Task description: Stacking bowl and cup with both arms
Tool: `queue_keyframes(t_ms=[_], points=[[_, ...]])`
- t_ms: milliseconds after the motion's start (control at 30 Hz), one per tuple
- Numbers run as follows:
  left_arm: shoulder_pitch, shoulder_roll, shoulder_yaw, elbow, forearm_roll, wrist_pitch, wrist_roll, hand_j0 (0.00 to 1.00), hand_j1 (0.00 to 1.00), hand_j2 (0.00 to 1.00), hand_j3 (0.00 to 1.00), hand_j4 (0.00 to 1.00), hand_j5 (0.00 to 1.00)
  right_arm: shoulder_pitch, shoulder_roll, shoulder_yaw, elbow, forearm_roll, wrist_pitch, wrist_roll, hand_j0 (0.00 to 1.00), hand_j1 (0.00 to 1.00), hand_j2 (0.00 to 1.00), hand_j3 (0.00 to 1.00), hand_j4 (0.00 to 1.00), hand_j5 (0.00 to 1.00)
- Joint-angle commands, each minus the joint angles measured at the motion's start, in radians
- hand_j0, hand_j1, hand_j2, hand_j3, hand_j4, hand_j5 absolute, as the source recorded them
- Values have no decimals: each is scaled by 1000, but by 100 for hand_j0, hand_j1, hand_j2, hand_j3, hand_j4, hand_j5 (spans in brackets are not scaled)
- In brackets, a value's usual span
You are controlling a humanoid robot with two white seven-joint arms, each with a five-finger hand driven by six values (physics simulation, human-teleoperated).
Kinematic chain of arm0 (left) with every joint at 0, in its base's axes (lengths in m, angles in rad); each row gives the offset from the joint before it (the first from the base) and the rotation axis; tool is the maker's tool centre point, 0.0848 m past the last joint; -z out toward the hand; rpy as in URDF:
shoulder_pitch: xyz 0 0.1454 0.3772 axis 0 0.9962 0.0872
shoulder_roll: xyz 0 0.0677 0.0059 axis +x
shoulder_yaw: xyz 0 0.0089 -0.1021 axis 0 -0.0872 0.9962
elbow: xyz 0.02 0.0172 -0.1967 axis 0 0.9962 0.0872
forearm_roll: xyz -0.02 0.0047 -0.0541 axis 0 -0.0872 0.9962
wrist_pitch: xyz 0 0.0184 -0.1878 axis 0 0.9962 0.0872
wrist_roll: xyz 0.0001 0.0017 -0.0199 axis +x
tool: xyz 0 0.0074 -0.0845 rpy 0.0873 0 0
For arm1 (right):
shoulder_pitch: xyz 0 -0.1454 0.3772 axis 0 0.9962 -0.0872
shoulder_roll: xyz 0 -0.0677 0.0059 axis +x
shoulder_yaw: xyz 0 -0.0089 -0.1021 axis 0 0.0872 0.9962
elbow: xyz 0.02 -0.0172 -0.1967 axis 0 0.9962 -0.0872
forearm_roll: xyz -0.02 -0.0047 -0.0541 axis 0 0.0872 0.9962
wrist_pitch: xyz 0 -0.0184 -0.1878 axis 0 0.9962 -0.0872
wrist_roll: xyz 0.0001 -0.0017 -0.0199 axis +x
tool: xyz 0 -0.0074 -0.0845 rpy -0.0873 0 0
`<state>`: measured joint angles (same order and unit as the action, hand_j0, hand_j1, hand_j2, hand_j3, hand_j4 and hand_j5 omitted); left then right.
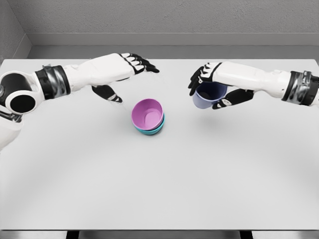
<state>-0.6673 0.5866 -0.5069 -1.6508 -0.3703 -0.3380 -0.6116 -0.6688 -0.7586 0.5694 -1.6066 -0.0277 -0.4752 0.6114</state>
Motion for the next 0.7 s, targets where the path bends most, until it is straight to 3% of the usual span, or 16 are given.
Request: queue_keyframes(t_ms=[0,67,167,267,400,567,667], points=[[8,2,152,0,5,-29,1,100,100,100,100,100,100,0,18,6,-9,-5,3,-1,59,59,59,59,59,59],[61,1,225,6,7,-29,1,100,100,100,100,100,100,-3,19,10,-19,-5,3,-1,59,59,59,59,59,59],[201,-4,413,11,5,-29,1,100,100,100,100,100,100,-15,21,12,-24,-5,1,-1,59,59,59,59,59,59],[294,-42,516,20,4,-27,1,100,100,100,100,100,100,-20,19,12,-56,-8,3,-1,59,59,59,59,59,59],[403,-67,608,25,5,-29,1,100,100,100,100,100,100,-23,24,12,-87,-8,3,-1,59,59,59,59,59,59],[465,-126,677,46,4,-29,1,100,100,100,100,100,100,-48,59,43,-87,-6,3,-1,59,59,59,59,59,59],[466,-131,679,46,4,-29,1,100,100,100,100,100,100,-51,74,49,-88,-5,3,-1,59,59,59,59,59,59]])
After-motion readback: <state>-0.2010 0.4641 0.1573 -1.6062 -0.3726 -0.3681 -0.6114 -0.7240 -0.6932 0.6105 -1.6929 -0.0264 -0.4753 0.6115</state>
